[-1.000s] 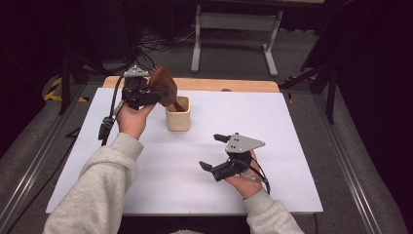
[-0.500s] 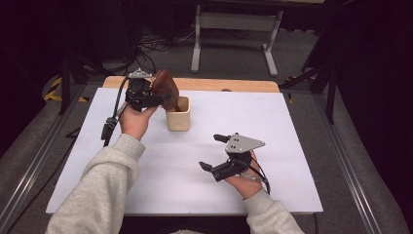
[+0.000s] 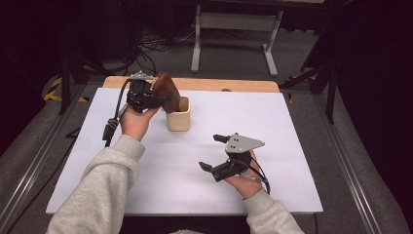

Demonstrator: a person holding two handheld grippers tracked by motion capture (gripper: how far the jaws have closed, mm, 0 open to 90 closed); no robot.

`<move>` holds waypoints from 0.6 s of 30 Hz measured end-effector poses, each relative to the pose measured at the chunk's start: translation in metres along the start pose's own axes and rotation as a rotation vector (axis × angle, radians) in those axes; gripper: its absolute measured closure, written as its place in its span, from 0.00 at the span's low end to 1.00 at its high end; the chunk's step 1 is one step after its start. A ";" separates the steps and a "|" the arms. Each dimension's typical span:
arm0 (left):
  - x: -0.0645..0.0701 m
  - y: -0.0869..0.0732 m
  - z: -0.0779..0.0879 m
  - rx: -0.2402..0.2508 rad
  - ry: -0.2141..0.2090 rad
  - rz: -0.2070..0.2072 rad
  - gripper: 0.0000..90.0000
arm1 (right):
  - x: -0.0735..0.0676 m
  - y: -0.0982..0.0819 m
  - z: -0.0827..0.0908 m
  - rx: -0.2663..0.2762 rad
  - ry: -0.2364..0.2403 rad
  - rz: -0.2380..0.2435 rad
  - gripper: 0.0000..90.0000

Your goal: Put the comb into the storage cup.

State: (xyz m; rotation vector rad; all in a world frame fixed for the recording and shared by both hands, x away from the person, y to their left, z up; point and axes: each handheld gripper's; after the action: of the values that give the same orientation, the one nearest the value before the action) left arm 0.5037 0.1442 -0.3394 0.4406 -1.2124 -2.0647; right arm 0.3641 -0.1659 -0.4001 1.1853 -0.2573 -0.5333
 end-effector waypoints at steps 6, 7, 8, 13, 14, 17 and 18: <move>-0.001 -0.001 0.001 -0.014 0.017 -0.023 0.44 | 0.000 0.000 0.000 0.001 0.002 -0.001 0.02; -0.001 -0.001 0.002 -0.017 0.029 -0.028 0.41 | 0.000 0.000 0.000 0.002 0.003 -0.001 0.02; -0.002 -0.002 0.002 -0.026 0.027 -0.026 0.37 | 0.000 0.000 0.000 0.002 0.003 -0.001 0.02; -0.006 -0.007 0.005 -0.018 0.025 -0.035 0.19 | 0.000 0.000 0.000 0.005 0.001 -0.002 0.02; -0.006 -0.007 0.007 -0.017 0.026 -0.043 0.15 | 0.000 0.000 0.001 0.005 0.001 -0.002 0.02; -0.002 -0.006 0.013 -0.025 0.045 -0.077 0.07 | 0.001 0.001 0.001 0.009 -0.001 -0.001 0.02; -0.001 -0.006 0.015 -0.027 0.051 -0.090 0.06 | 0.001 0.001 0.002 0.011 -0.002 0.000 0.02</move>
State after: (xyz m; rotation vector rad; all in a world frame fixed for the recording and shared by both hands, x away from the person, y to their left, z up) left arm 0.4935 0.1561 -0.3372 0.5412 -1.1527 -2.1300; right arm 0.3647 -0.1679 -0.3988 1.1953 -0.2619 -0.5337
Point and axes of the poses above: each handheld gripper's, and its own axes: z roughly backward along the jaws, y roughly out of its top, x roughly to its right, and after that the axes turned 10 degrees about -z, right-handed
